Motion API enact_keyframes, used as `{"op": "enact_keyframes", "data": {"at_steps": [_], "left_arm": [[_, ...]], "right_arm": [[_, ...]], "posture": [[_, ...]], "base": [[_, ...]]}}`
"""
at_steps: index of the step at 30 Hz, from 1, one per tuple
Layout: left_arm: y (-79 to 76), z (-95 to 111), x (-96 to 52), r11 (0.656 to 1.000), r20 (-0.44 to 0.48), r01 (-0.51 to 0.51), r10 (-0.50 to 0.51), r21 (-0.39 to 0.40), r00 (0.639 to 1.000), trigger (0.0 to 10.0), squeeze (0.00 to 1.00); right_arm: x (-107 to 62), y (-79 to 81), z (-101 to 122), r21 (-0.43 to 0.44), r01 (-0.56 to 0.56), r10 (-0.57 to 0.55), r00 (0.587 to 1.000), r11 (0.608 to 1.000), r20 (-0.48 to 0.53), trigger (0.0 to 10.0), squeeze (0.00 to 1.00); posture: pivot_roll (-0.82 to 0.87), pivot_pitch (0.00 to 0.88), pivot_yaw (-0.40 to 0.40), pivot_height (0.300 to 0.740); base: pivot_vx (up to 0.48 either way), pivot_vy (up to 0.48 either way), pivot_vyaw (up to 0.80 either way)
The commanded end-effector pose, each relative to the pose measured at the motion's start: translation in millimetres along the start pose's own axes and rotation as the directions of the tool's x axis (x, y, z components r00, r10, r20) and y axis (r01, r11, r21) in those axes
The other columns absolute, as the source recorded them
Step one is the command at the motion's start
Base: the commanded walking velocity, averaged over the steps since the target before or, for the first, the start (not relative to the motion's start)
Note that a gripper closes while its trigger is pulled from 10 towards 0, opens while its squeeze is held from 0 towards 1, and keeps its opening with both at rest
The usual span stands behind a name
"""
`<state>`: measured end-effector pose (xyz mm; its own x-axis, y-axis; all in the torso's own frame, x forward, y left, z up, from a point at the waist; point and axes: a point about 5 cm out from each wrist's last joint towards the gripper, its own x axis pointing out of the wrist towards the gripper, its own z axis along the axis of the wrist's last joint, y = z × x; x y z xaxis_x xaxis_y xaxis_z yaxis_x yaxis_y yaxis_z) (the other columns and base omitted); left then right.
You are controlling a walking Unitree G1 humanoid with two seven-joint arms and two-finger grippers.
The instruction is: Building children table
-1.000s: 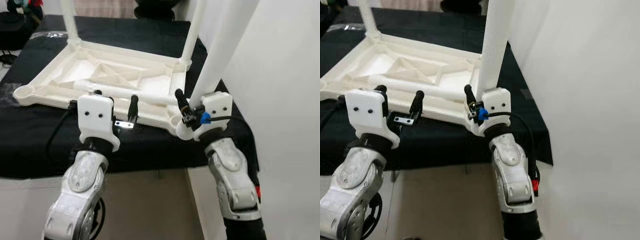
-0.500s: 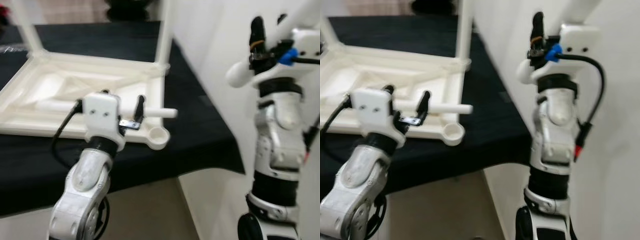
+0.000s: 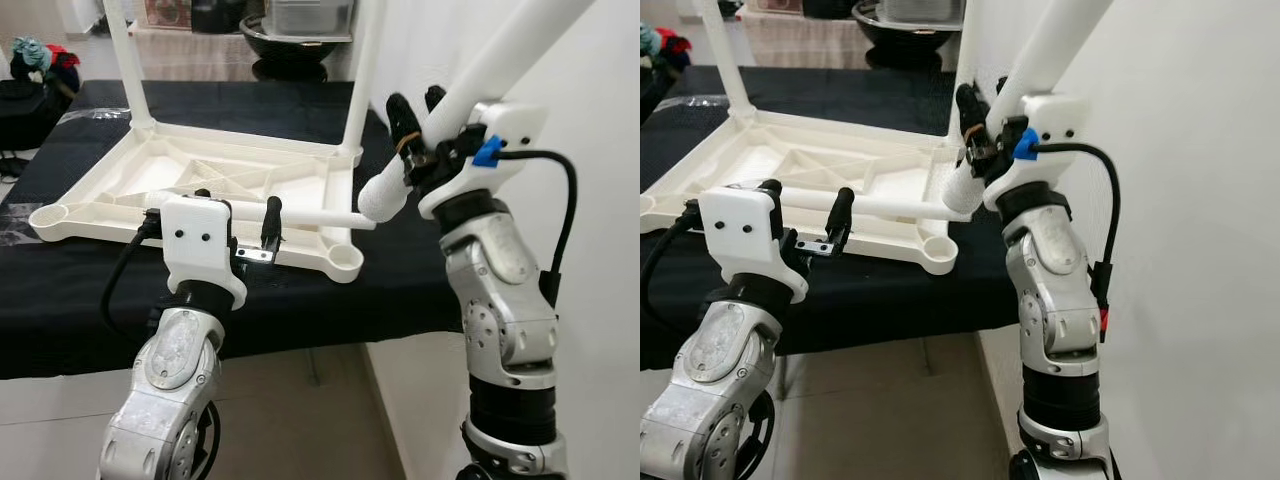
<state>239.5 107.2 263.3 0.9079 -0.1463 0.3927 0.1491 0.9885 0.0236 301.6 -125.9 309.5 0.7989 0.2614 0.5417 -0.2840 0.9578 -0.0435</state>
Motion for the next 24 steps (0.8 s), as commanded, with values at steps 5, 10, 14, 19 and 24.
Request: {"op": "enact_keyframes", "data": {"at_steps": [5,10,14,19,24], "left_arm": [[-1.7,0.2,-3.6,1.000,-0.006,-0.005,0.005,-0.003,1.000,10.0,0.00],[-3.0,0.5,-4.6,1.000,-0.007,-0.003,0.003,-0.007,1.000,10.0,0.00],[-3.5,0.7,-4.1,1.000,-0.009,-0.002,0.002,-0.007,1.000,10.0,0.00],[-4.0,0.4,-3.6,1.000,-0.011,-0.002,0.002,-0.006,1.000,10.0,0.00],[-3.6,0.2,-4.0,1.000,-0.011,-0.004,0.004,-0.003,1.000,10.0,0.00]], "right_arm": [[-3.0,5.4,-7.5,-0.018,-0.034,0.033,0.998,0.999,-0.050,10.0,0.00],[-4.7,2.3,-21.2,-0.057,-0.023,0.016,0.992,0.998,-0.128,10.0,0.00],[-10.5,2.8,-43.7,-0.101,-0.046,0.017,0.963,0.994,-0.270,10.0,0.00],[-15.2,-2.4,-58.4,-0.101,-0.010,-0.024,0.945,0.995,-0.327,10.0,0.00],[-11.7,-10.0,-54.1,-0.106,0.040,-0.069,0.954,0.994,-0.291,10.0,0.00]], "posture": [[0.02,0.192,-0.106,0.740],[0.02,0.193,-0.105,0.740],[0.02,0.203,-0.108,0.740],[0.02,0.205,-0.112,0.740],[0.02,0.207,-0.112,0.740]], "base": [[0.000,0.000,0.80],[0.000,0.000,0.48],[0.000,0.000,0.00],[0.000,0.000,0.00],[0.000,0.000,0.00]]}}
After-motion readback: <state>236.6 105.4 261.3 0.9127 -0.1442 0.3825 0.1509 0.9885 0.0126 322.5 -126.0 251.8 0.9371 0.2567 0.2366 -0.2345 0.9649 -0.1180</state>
